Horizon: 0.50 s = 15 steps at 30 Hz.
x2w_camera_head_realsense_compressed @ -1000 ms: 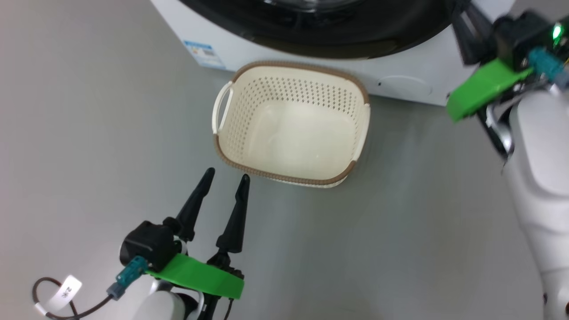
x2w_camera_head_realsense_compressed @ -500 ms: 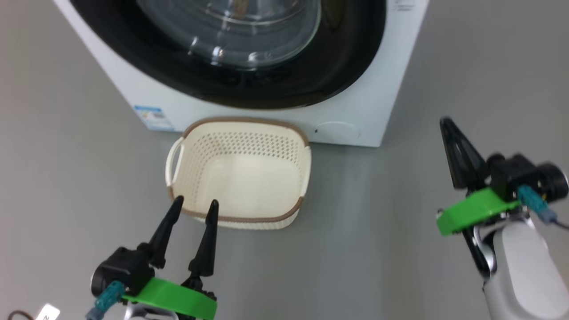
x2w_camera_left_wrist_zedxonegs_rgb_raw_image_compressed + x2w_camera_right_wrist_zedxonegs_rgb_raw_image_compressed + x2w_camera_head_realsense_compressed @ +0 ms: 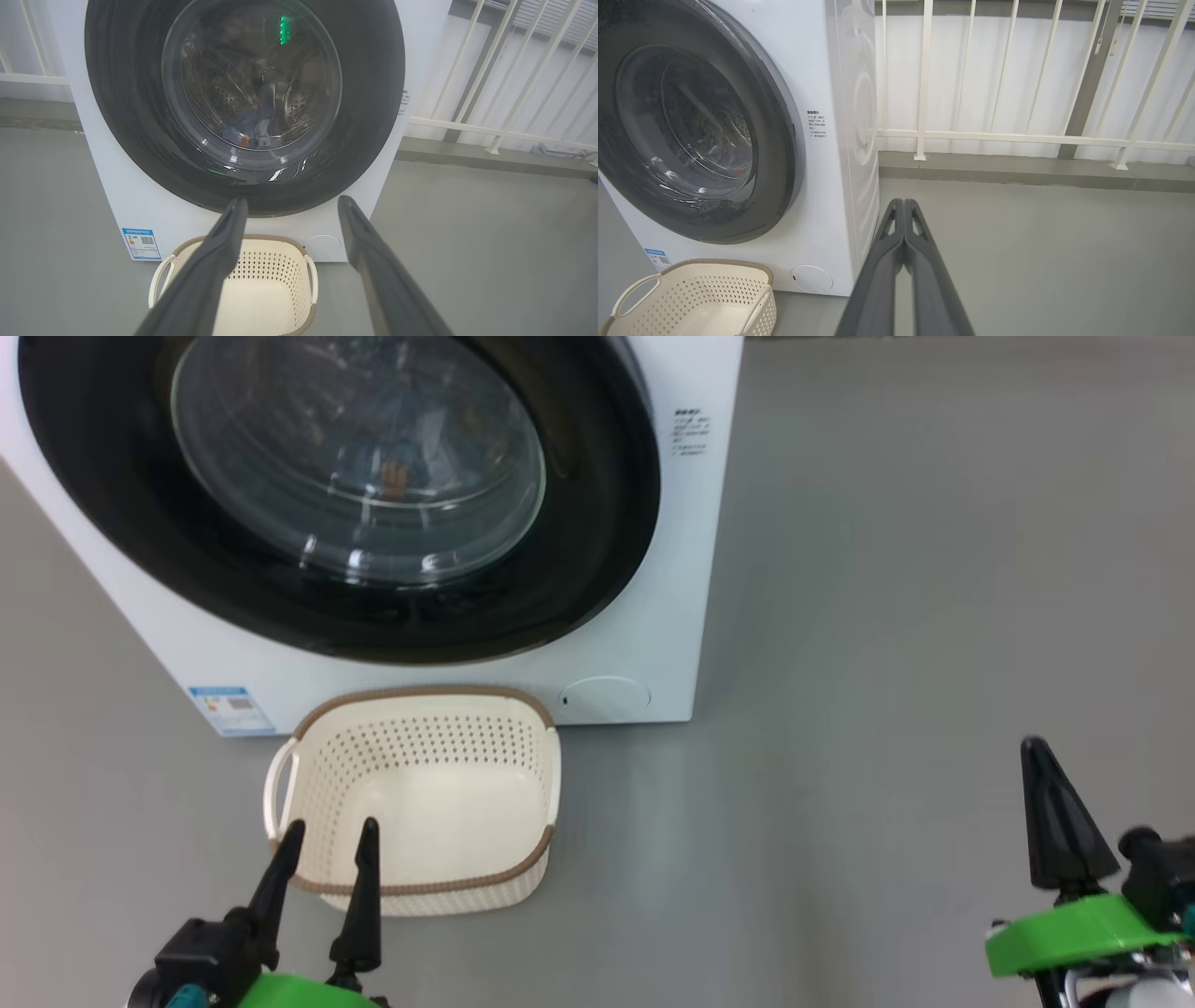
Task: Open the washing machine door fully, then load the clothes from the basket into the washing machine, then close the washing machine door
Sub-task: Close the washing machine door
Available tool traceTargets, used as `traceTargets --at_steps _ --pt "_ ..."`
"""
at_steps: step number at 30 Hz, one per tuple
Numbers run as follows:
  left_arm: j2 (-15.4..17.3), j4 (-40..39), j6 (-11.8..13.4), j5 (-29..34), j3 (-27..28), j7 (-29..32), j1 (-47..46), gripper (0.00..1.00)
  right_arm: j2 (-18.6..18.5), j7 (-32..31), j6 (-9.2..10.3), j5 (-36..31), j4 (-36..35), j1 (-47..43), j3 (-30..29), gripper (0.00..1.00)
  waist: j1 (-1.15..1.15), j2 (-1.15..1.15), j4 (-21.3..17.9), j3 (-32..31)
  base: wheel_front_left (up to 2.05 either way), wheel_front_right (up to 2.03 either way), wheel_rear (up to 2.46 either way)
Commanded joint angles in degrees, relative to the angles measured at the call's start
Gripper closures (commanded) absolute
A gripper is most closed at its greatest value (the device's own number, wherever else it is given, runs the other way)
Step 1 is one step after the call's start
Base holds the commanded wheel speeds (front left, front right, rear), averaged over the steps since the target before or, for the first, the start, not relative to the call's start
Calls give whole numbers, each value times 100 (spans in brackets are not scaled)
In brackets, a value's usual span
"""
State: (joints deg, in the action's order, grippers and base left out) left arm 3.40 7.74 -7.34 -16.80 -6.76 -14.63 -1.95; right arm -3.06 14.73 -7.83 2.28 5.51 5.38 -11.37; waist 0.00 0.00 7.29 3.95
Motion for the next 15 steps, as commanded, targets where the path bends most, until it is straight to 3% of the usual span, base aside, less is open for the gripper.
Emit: traceTargets --at_steps 1,9,10,11,12,15 --pt "44 -136 -14 74 255 -37 -10 0 14 27 34 136 -196 -82 111 100 0 0 -237 -271 0 0 0" --pt "-9 -196 -14 127 439 -37 189 0 17 27 34 536 -364 -734 3 100 0 0 -338 -461 0 0 0" --pt "-13 -207 -14 137 479 -37 205 0 17 27 34 568 -390 -775 -41 69 0 0 -347 -472 0 0 0" --pt "-18 -217 -14 144 515 -37 220 0 17 27 34 562 -418 -811 -73 13 0 0 -355 -481 0 0 0" --pt "-23 -224 -14 152 542 -37 234 0 17 27 34 561 -436 -843 -89 0 0 0 -364 -490 0 0 0" --pt "-33 -221 -14 169 597 -37 266 0 17 27 34 590 -430 -910 -98 0 0 0 -380 -508 0 0 0"
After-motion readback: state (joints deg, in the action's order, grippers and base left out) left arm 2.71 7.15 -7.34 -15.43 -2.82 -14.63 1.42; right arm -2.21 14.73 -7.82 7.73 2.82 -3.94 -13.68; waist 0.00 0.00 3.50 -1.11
